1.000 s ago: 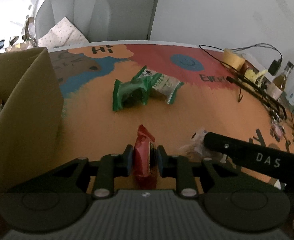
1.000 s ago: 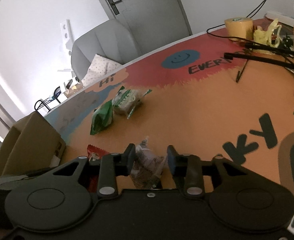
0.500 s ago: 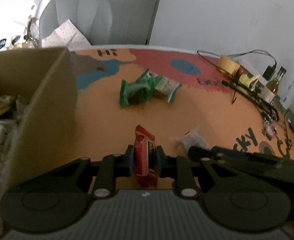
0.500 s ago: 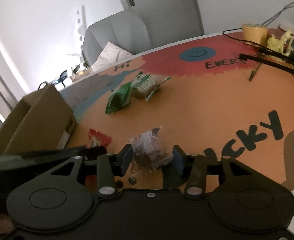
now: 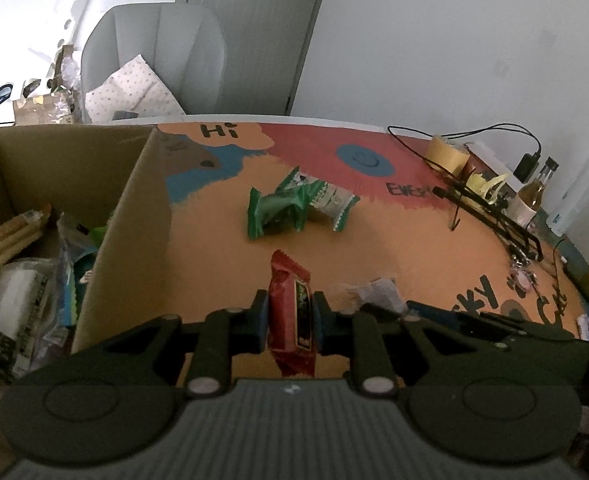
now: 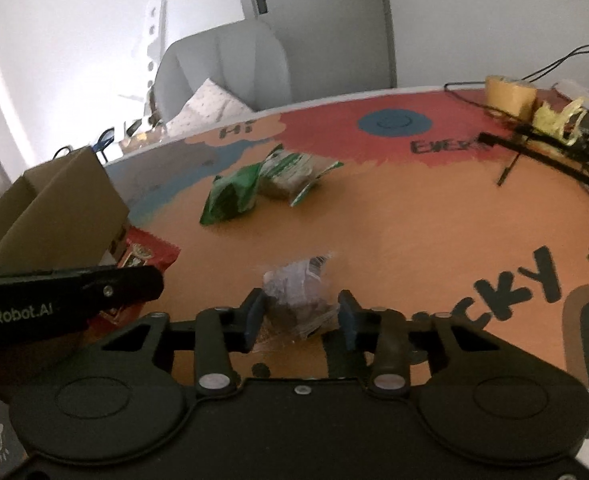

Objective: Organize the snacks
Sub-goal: 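Carry the red snack bar with the left gripper while the right gripper carries the brown packet over the box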

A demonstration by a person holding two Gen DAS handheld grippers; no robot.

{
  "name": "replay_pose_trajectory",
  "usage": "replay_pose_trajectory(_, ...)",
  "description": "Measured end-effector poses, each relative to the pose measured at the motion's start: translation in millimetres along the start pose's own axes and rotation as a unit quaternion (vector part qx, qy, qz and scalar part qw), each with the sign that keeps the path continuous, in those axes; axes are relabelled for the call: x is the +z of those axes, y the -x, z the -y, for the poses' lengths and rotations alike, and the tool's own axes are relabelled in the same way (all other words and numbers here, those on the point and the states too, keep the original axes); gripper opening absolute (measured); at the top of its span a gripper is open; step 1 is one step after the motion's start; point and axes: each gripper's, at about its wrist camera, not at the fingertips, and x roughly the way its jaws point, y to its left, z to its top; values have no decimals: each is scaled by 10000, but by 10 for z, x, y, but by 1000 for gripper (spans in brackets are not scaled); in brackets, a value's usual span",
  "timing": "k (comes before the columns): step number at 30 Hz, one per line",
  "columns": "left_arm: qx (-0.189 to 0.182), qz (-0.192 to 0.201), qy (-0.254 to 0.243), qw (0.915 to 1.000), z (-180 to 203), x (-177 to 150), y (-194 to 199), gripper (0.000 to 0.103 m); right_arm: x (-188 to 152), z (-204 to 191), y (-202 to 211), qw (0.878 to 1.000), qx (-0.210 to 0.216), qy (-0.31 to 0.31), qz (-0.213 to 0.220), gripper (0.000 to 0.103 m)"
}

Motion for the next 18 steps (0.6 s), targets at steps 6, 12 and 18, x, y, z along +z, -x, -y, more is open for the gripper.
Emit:
replay_pose_trajectory(6,-1,96,-3,10000,-21,54,72,21,59,71,179,9994,43,-217,273,22)
replay_pose_trajectory(12,42,253,39,9997,-84,149,172,21,149,49,272,9986,177,-222,439,15)
replay_pose_trajectory(18,44,438,78,9990,-150,233,337,21,225,-6,364,9972,340,-270,617,14)
